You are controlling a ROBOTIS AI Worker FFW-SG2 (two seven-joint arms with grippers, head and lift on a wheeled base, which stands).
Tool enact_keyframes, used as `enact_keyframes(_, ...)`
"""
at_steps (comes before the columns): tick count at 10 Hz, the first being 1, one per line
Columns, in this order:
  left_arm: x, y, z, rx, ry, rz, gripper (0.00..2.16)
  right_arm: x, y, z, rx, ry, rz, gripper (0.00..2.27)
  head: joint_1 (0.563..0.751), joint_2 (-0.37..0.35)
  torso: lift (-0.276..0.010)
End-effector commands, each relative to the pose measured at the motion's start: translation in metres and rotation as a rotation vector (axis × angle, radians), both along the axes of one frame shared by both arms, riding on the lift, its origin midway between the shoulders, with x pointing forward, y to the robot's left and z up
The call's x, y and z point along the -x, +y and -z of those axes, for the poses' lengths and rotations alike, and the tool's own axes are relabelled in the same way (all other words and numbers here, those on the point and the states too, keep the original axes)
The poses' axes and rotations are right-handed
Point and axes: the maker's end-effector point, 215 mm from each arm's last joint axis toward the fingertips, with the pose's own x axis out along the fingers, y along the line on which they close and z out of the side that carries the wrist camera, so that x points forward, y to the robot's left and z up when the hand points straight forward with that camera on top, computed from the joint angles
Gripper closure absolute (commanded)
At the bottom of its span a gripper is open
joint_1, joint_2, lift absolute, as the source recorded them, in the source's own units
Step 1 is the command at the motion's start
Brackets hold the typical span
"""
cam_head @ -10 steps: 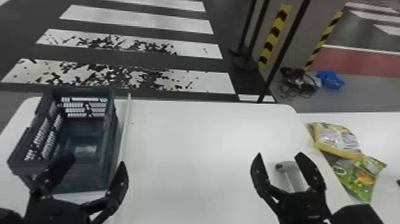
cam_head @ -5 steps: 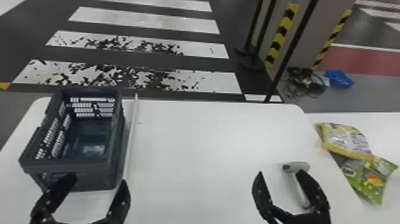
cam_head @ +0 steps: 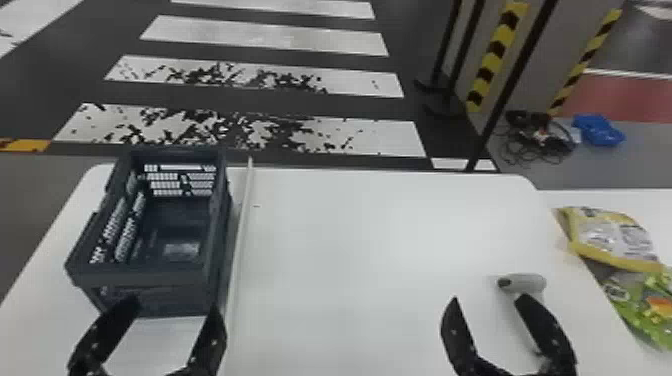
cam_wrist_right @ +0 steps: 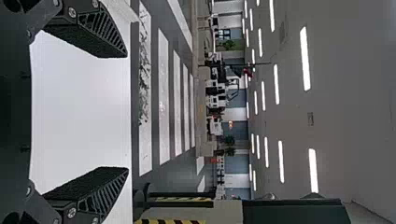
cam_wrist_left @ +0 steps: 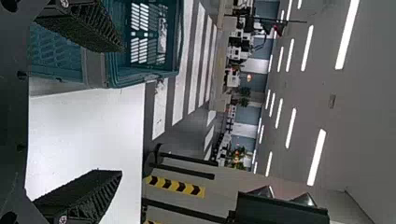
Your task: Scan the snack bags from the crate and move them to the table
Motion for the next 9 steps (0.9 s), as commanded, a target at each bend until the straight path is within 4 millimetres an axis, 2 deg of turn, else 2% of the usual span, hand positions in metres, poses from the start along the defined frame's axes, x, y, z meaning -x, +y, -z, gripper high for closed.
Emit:
enact_keyframes(1, -0.001, 0.002, -0.001, 0.010, -0.015, -0.012, 0.06, -0.002, 0.000, 0.003, -0.005, 0.003, 0.000, 0.14, 0.695, -0.119, -0.095)
enact_keyframes(4, -0.005, 0.003, -0.005, 0.010, -0.026, -0.014, 0.06, -0.003, 0.001, 0.006, -0.019, 0.003, 0.001, 0.14, 0.695, -0.111, -0.095)
enact_keyframes(6, -0.003, 0.002, 0.004, 0.008, -0.010, -0.012, 0.06, 0.000, -0.001, -0.008, -0.032, -0.045, 0.008, 0.14, 0.695, -0.112, -0.095)
enact_keyframes(9, -0.004, 0.003, 0.002, 0.022, -0.017, -0.018, 0.06, 0.002, -0.003, -0.002, -0.040, -0.031, 0.012, 0.14, 0.695, -0.117, -0.095)
